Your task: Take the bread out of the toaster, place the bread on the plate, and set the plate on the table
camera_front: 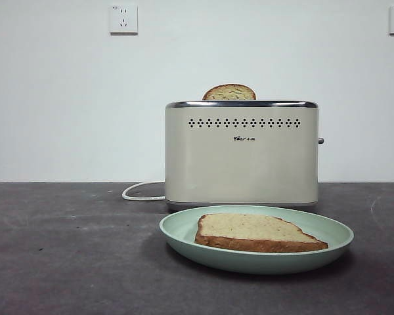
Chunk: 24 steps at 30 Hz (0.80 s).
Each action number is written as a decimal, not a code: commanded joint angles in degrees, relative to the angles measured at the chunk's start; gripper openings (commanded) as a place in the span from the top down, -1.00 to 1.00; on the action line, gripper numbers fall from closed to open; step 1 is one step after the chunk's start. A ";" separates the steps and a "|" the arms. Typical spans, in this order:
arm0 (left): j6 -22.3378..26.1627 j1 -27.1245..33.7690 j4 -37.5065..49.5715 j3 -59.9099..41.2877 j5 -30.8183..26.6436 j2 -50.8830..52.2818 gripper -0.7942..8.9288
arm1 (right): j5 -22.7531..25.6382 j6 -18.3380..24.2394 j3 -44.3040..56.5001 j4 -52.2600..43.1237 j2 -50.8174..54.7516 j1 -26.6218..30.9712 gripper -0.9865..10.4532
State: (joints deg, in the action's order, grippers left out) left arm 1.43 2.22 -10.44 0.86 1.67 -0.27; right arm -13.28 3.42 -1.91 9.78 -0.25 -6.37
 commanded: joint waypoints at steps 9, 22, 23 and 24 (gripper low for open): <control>-0.37 0.17 0.48 -0.70 -0.07 0.11 0.84 | 0.15 -2.54 1.60 -0.48 0.15 -0.04 0.82; -0.37 0.17 0.48 -0.70 -0.07 0.11 0.84 | 0.15 -2.54 1.60 -0.46 0.13 -0.04 0.82; -0.37 0.17 0.48 -0.70 -0.07 0.11 0.84 | 0.15 -2.54 1.60 -0.48 0.13 -0.04 0.82; -0.37 0.17 0.48 -0.70 -0.07 0.11 0.84 | 0.15 -2.54 1.60 -0.46 0.13 -0.04 0.82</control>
State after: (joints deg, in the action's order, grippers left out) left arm 1.43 2.22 -10.41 0.86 1.67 -0.27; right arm -13.26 1.30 -1.21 9.34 -0.25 -6.37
